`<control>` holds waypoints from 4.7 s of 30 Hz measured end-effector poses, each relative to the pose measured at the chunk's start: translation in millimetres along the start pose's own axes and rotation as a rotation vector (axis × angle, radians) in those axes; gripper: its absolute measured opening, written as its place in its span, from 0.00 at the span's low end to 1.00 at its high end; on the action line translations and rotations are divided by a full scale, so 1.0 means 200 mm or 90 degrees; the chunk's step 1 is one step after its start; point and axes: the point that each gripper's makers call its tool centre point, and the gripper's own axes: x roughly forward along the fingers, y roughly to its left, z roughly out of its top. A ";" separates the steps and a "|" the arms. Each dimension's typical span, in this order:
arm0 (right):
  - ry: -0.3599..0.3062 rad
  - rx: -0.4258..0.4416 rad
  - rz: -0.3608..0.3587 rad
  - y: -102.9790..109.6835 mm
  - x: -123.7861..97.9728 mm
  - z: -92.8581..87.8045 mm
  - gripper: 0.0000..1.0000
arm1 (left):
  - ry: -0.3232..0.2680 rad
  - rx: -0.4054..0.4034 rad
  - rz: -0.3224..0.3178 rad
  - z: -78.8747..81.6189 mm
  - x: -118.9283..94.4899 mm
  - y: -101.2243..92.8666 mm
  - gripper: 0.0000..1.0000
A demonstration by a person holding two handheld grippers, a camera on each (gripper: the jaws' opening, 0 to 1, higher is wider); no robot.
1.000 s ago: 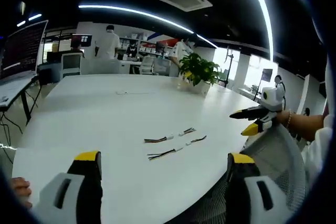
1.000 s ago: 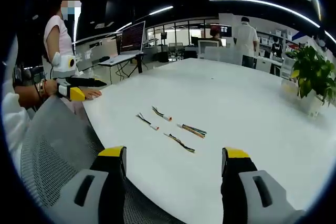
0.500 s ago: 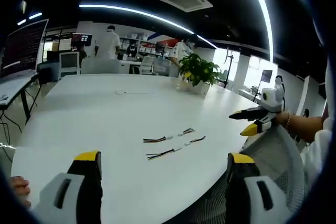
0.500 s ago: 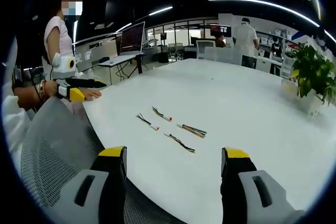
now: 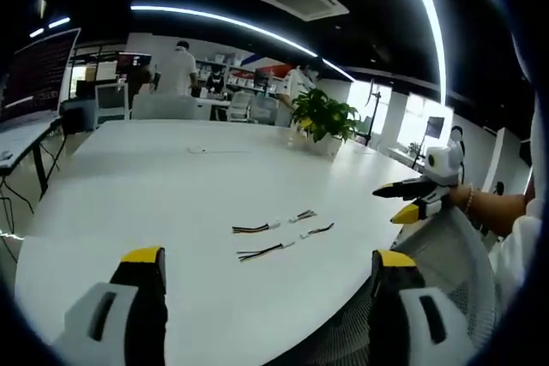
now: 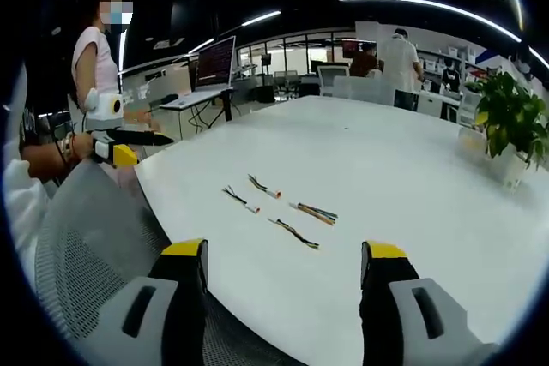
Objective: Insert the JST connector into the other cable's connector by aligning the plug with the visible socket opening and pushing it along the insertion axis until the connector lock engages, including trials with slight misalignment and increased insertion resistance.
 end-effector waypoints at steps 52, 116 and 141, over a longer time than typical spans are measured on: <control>0.042 -0.039 0.028 0.00 0.03 -0.03 0.68 | 0.040 0.050 -0.011 0.02 0.06 0.05 0.99; 0.079 -0.103 0.063 -0.13 0.27 0.08 0.65 | 0.091 0.130 -0.071 0.12 0.36 0.17 0.97; 0.094 -0.146 0.092 -0.22 0.38 0.12 0.61 | 0.119 0.186 -0.124 0.13 0.55 0.16 0.94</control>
